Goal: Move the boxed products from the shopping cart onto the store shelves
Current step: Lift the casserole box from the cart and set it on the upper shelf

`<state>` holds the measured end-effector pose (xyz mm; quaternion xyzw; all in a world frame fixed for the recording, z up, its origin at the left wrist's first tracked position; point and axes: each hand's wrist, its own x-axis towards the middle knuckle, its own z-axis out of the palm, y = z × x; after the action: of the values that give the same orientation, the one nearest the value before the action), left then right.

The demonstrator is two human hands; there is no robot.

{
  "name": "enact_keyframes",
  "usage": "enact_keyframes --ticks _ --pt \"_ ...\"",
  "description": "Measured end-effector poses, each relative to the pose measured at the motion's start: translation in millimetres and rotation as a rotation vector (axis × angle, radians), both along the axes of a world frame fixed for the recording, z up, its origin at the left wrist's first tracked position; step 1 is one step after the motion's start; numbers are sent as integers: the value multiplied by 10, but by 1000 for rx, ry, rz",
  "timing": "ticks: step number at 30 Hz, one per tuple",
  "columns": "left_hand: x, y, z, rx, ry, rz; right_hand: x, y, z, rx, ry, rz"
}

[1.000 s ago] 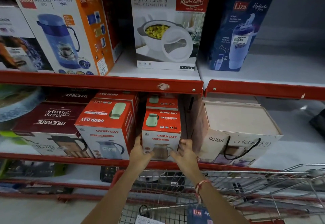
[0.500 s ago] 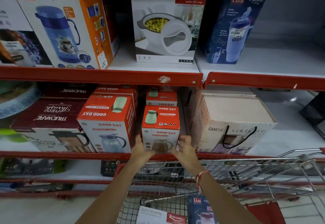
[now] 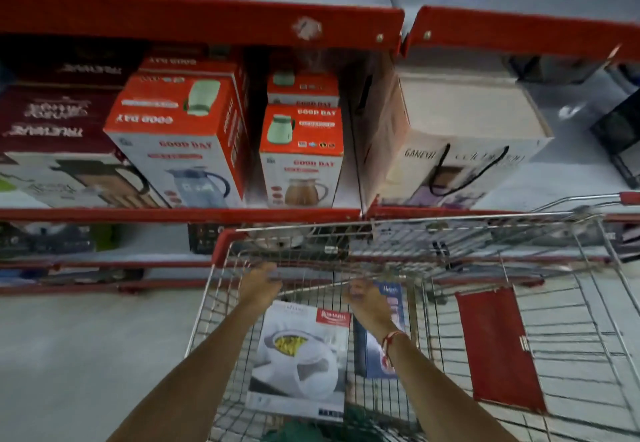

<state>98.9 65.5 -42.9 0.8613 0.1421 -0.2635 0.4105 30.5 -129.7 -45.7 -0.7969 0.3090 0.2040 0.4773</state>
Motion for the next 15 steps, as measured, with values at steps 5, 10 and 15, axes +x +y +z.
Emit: enact_keyframes --ticks 5,10,15 --pt "-274 23 -439 120 202 -48 -286 -95 -470 1 261 111" --pt "-431 73 -797 143 370 13 -363 -118 -849 67 455 133" --pt "-426 99 -1067 145 481 30 -310 -116 -1118 154 541 20"
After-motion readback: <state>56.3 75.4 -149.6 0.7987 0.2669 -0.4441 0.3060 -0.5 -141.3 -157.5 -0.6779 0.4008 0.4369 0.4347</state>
